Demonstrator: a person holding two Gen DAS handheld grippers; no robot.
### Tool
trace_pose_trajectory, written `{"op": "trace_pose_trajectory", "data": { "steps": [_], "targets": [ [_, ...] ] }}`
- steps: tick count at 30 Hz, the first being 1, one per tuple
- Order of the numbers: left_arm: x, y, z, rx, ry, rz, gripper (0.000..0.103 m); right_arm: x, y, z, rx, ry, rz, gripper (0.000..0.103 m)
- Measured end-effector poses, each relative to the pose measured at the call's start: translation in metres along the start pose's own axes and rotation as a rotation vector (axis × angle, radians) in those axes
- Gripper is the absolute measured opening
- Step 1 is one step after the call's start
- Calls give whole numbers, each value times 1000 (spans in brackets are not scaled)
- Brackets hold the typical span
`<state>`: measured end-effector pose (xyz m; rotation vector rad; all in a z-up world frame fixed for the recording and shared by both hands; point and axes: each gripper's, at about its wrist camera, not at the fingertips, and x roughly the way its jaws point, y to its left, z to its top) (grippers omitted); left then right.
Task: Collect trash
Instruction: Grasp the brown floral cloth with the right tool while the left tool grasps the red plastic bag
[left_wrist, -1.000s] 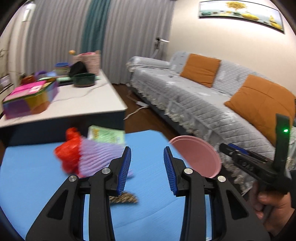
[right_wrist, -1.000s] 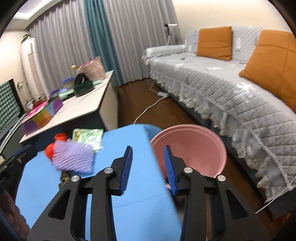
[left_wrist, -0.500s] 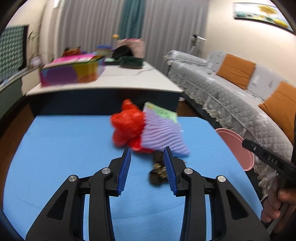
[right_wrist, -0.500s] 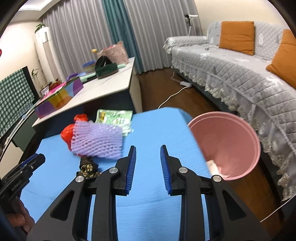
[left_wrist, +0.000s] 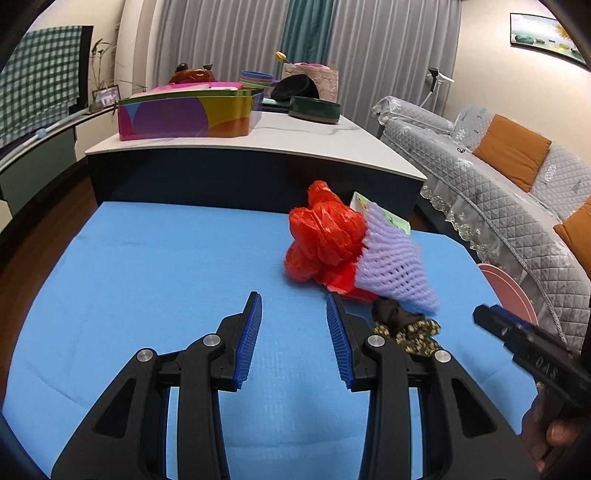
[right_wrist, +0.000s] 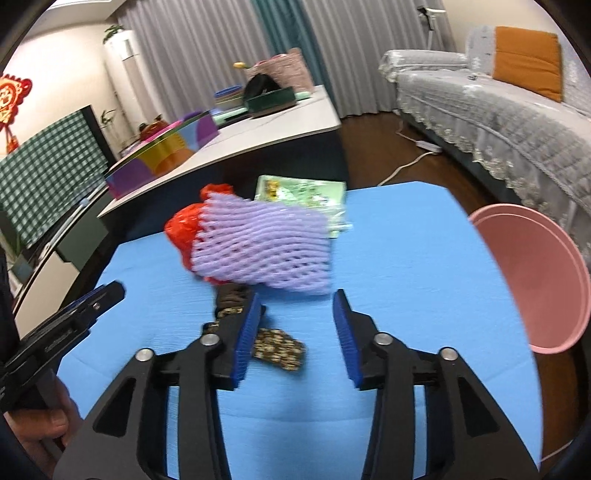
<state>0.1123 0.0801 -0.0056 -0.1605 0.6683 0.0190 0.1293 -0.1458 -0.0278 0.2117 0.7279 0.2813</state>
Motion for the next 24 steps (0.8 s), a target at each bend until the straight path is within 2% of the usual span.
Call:
{"op": "trace_pose_trajectory", "data": {
  "steps": [10,18,21,23,24],
  "targets": [
    [21,12,26,-54,-38,-20,36,31,25,-9,-50,49,67,55],
    [48,10,44,-73,-53,-53,54,53,30,-13,-77,103,92,55],
    [58,12,49,-101,-51,-81,58,56,31,-13,-81,114,112,49],
    [64,11,51,-113,-50,-100,61,57,33,-12,-92,120,131,36],
    [67,11,52,-121,-47,-113,64,57,35,-13,-103,123,141,34]
  ]
}}
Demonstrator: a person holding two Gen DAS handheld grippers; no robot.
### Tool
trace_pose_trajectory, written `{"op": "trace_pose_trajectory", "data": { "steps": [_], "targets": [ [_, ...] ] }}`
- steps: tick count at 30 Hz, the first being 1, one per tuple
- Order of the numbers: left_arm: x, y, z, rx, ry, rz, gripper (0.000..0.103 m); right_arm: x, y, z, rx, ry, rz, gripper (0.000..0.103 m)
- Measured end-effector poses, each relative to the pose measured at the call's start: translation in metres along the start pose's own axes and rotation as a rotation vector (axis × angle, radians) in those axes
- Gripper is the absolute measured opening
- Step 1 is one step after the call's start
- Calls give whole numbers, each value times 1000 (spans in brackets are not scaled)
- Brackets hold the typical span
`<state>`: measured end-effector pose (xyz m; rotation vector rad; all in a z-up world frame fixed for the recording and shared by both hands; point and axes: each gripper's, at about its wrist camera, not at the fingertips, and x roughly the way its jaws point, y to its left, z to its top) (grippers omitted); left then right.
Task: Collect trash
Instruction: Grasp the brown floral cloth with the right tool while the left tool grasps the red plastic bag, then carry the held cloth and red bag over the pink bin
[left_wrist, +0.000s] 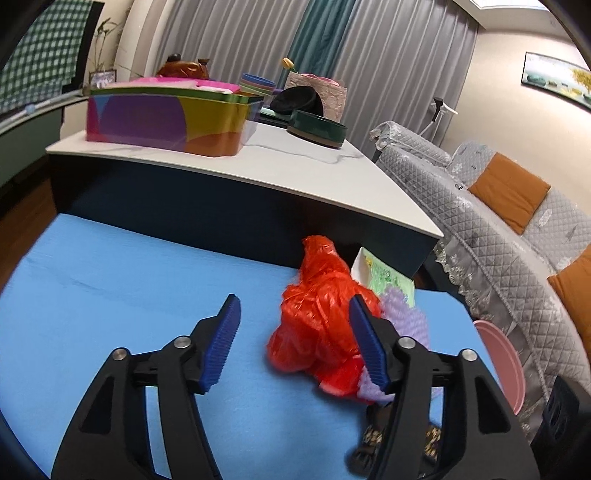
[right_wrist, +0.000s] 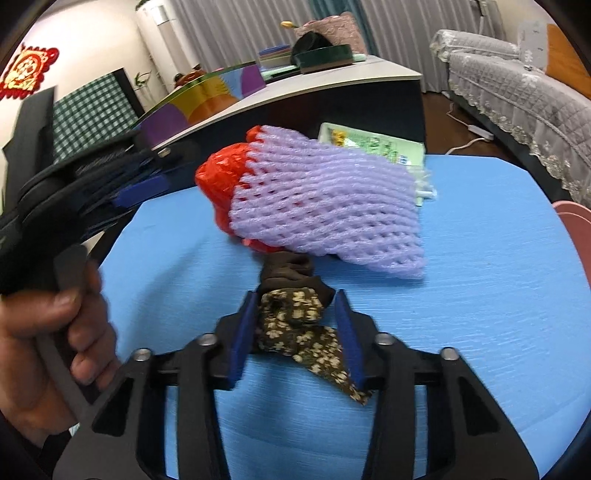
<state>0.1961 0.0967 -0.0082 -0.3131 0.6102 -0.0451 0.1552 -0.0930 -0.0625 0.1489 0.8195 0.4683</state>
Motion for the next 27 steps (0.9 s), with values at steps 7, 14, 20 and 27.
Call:
{"op": "trace_pose_trajectory", "data": {
  "steps": [7,14,20,27],
  "targets": [
    [24,-5,-4,-29,78,-74,65,-7,5,2,-47,-3,5,16],
    [13,-4,-2,-35,73,-66,16,-33,-12,9,5,-53,-34,15],
    [-13,-8,1,21,33,-15,11,-66,-13,14,7,-116,-90,15],
    [-53,-24,3,107,-21,11,10,-114,-19,17,15,-186,-153,15]
  ]
}}
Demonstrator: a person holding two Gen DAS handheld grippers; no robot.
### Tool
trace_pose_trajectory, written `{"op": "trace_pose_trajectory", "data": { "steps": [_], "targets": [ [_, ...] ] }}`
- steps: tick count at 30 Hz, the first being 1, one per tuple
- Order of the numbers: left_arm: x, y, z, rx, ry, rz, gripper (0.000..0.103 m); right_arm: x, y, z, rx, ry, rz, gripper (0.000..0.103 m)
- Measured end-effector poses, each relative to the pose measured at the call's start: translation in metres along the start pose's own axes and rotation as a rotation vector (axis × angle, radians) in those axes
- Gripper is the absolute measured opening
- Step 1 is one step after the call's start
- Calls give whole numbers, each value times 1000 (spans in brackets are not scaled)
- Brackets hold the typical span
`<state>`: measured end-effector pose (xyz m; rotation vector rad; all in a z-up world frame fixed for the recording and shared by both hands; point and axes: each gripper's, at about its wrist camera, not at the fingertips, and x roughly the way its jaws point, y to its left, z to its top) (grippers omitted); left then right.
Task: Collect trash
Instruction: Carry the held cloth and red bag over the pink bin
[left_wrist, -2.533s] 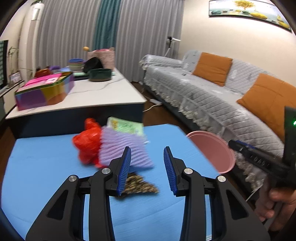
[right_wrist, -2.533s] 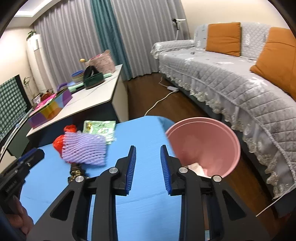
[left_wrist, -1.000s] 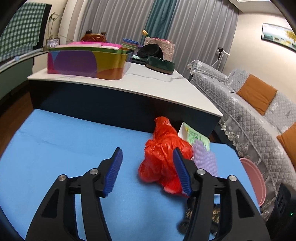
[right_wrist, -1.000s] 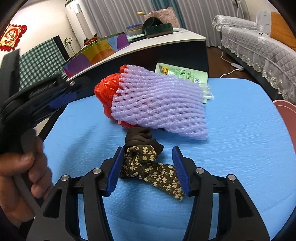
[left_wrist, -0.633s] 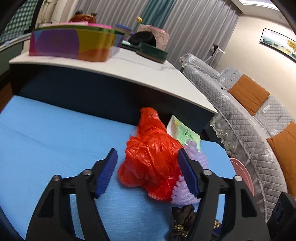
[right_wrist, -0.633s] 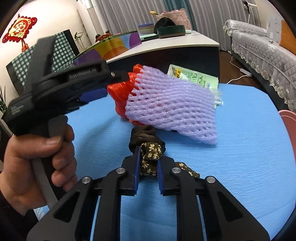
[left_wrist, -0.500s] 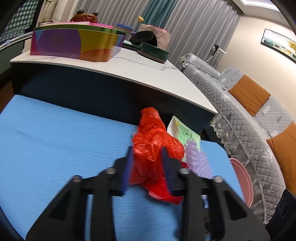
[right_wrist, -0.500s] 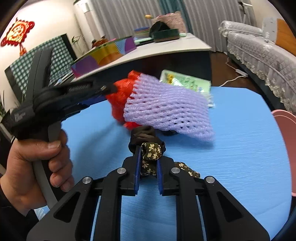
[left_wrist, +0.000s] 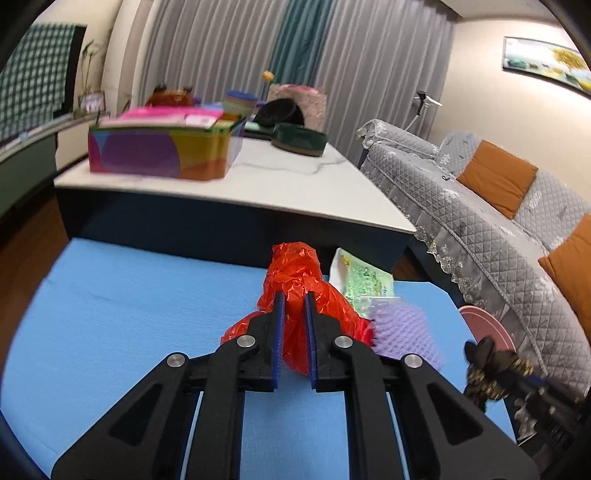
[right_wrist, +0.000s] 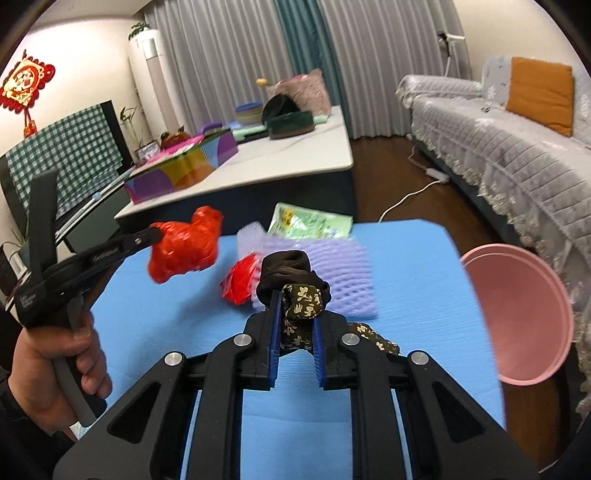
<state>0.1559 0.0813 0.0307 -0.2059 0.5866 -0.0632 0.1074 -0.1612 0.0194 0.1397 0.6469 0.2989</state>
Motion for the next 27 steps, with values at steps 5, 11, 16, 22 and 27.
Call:
{"op": "trace_pose_trajectory", "data": {
  "steps": [5,11,16,22,27],
  "targets": [
    [-27,-22,-1,62,-33,-23,10,-28,-12,7,8,-42,-59,15],
    [-46,-48,-3,98,-54,-86,10,-71,-35,19,35,-101,-138,15],
    [-50,-77,-8,117,-52,-139,10,-106,-62,22,72,-133,-206,15],
    [-52,-112,-20,157,-44,-196,10,-141,-103,29,116,-160,-300,15],
    [-50,-135,-27,179,-40,-230,10,-167,-136,41,131,-181,-354,15]
  ]
}}
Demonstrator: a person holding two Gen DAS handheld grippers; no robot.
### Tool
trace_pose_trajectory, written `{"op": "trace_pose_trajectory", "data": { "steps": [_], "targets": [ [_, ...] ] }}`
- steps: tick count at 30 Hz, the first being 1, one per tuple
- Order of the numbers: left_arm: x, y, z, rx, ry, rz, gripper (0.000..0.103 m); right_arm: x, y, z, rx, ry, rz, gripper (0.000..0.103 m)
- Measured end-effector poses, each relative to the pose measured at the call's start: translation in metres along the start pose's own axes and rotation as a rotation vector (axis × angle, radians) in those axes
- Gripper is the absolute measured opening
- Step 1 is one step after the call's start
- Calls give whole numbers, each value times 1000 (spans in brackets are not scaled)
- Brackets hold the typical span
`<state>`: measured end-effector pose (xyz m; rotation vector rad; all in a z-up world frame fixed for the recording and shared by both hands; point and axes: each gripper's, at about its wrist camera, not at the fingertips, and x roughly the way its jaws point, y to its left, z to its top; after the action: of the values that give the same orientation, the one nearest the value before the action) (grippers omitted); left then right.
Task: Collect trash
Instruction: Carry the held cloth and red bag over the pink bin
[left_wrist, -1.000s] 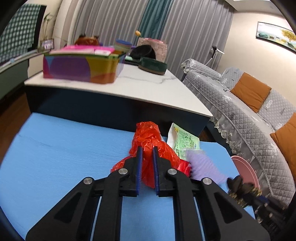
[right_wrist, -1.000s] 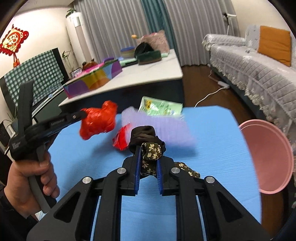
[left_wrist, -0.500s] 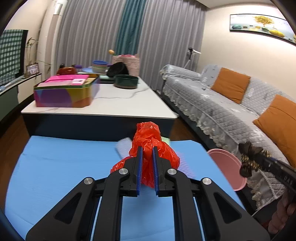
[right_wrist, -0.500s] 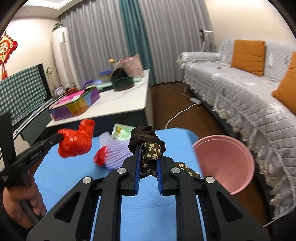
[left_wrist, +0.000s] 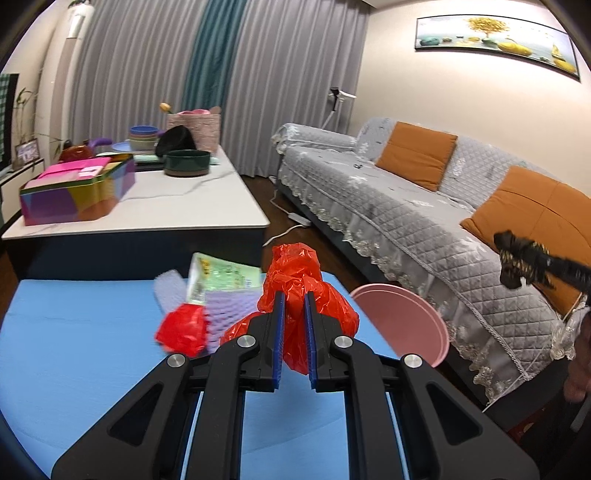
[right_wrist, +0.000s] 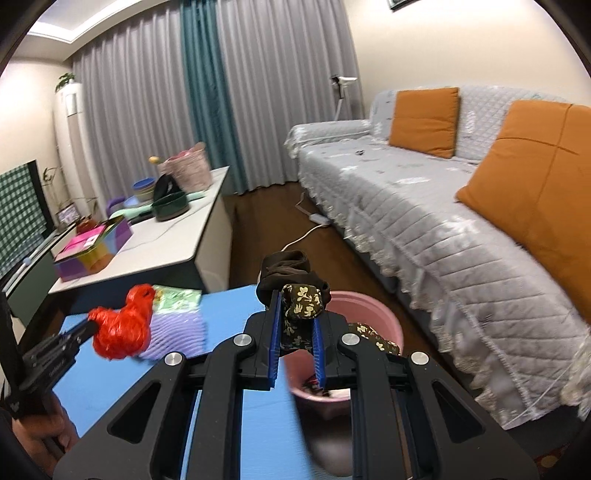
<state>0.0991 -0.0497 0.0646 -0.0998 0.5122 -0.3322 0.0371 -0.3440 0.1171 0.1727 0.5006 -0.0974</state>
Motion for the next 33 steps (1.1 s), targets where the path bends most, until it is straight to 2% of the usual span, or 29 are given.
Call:
{"op": "trace_pose_trajectory", "data": {
  "steps": [4,10,16,20,22,33],
  "targets": [
    [3,-19,1,25,-7,-28,10,0,-34,20,24,-3,-28,15],
    [13,-43,-1,54,5,-53,10,7,-65,42,-11,-4,-49,15],
    [27,-64,1,80,18,-66,10,21,-77,54,-37,-16,-52,15],
    [39,-75,5,86,24,-75,10,37,-85,48,-18,-7,-57,15],
    [45,-81,6,91,29,-83,10,46,-84,43,-31,13,-86,15],
    [74,-106,17,120,39,-129,10,73,-80,48,-6,27,-85,15]
  ]
}}
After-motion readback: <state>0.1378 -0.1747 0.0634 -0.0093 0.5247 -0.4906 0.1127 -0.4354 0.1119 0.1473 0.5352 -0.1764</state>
